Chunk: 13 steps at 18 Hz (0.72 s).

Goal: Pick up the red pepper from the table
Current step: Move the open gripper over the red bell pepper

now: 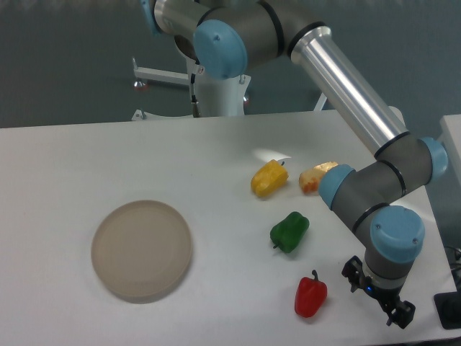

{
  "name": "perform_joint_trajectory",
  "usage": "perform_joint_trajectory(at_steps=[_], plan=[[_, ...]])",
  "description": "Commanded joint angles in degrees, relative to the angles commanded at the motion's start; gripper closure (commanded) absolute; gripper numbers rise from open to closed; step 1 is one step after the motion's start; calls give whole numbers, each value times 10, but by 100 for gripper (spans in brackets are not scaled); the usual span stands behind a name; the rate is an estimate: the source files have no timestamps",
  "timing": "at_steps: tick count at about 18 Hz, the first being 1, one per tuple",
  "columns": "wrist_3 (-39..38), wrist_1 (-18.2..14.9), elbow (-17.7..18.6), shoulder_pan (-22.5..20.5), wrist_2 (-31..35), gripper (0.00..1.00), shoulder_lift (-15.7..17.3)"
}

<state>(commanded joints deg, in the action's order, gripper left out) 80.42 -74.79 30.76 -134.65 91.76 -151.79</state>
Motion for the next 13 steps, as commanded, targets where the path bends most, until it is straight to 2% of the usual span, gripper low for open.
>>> perform_joint_trajectory(at_steps=[7, 10, 13], plan=[[-21, -1, 11, 9, 0, 0, 12], [-54, -4, 59, 9, -10, 0, 51], [-115, -8, 89, 9, -11, 0, 75]])
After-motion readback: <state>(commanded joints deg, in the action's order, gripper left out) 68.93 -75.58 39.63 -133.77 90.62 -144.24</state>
